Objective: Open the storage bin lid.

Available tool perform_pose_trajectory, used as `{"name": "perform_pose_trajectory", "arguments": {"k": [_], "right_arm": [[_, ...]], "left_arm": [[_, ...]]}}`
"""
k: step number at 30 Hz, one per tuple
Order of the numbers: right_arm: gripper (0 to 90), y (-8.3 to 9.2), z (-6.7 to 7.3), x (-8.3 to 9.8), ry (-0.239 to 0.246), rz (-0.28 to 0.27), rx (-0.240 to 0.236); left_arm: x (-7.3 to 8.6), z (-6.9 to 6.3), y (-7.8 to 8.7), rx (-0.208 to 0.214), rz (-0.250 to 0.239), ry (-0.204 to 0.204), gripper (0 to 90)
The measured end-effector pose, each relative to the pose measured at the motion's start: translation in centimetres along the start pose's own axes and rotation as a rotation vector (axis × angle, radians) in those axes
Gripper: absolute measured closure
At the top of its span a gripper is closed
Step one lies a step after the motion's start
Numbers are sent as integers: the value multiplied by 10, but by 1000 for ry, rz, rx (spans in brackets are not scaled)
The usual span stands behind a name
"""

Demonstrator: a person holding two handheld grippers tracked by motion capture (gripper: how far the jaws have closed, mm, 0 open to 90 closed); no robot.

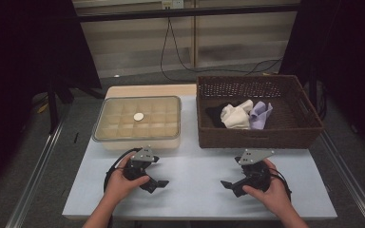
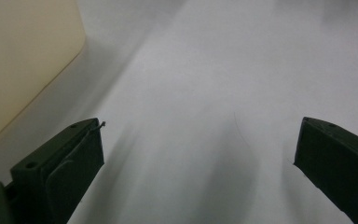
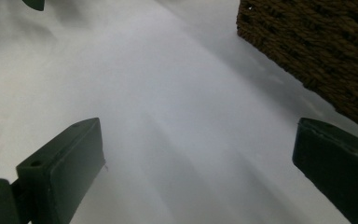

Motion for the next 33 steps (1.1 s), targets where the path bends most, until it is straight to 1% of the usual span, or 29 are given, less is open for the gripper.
{"name": "perform_pose_trajectory", "arguments": {"k": [5,7,9,11,12,14,15,16,17,18,20,22,23,24,25,26,27,28,29,30,31,32,33], "right_arm": [[13,-2,1,-1,-8,-3,-6],[13,-3,3,-1,-7,0,-11],[13,-4,3,-2,-11,1,-9],[13,-4,4,-3,-14,2,-10],[13,-5,5,-5,-19,-2,-15],[13,-7,6,-7,-27,-5,-21],[13,-7,6,-7,-27,-5,-21],[13,-9,7,-12,-31,-4,-20],[13,-9,7,-12,-31,-4,-20],[14,-11,9,-16,-35,-1,-27],[14,-14,12,-19,-36,4,-27],[14,-16,13,-21,-34,4,-32],[14,-20,17,-26,-28,8,-41],[14,-21,18,-28,-28,10,-40],[14,-22,20,-31,-35,11,-42],[14,-23,21,-35,-46,7,-48],[15,-24,22,-38,-47,3,-53],[15,-25,24,-43,-44,4,-53],[15,-25,24,-43,-44,4,-53],[15,-27,26,-47,-49,2,-52],[15,-30,31,-57,-56,2,-54],[15,-30,31,-57,-56,2,-54],[15,-31,32,-59,-55,2,-57]], "left_arm": [[-2,0,1,5,-20,-5,9],[-1,0,3,8,-28,0,9],[-1,-1,3,8,-21,1,9],[-1,-1,3,10,-25,0,9],[0,-1,4,13,-17,2,9],[1,-2,5,22,-38,12,9],[1,-2,5,22,-38,12,9],[1,-2,8,16,-1,6,9],[1,-2,9,18,-5,9,9],[0,-3,11,22,-17,10,9],[-1,-3,14,22,-17,5,9],[-1,-3,15,30,-19,9,9],[-1,-2,18,31,-22,12,8],[-1,-2,20,28,-12,9,8],[-1,-1,22,30,-6,9,9],[-1,-1,24,29,-11,11,8],[-1,-1,27,25,-20,20,8],[-1,0,30,20,-19,21,8],[-1,0,30,20,-19,21,8],[0,1,34,18,-21,29,8],[0,1,39,9,-26,37,8],[0,1,39,9,-26,37,8],[1,2,43,10,-42,48,8]]}}
Point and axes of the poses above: each handheld gripper's, and its own axes: y roughly backward along the jaws, x roughly out of its underside, z roughly to its left, the point moved 1 cm from there along -y, roughly forward along the jaws, and after that the axes turned 15 degrees about x, right-handed, at the moved point
